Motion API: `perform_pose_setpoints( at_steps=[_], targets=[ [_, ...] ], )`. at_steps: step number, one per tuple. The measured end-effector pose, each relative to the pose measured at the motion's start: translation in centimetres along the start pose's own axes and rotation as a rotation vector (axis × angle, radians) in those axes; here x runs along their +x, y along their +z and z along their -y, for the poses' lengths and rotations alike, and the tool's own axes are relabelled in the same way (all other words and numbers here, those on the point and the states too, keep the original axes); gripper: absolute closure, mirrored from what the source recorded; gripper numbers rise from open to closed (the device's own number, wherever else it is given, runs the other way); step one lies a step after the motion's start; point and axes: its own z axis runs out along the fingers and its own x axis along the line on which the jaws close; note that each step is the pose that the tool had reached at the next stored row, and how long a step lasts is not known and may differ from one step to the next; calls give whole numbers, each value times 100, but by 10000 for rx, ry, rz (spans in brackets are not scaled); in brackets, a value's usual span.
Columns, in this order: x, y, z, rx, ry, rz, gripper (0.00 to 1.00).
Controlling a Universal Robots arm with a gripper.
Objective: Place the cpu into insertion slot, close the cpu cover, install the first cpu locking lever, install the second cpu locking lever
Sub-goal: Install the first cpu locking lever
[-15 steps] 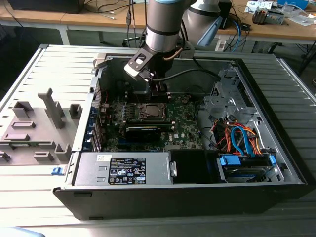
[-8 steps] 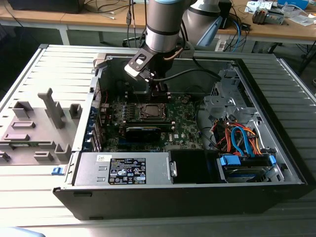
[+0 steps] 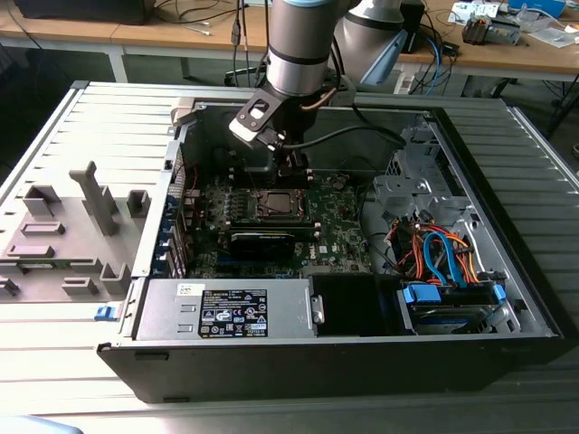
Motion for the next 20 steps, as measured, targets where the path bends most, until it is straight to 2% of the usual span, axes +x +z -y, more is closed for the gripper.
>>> perform_pose_setpoints(
  at_steps=[20],
  targets=[
    [-5, 0, 2, 9, -422, 15, 89]
  ],
)
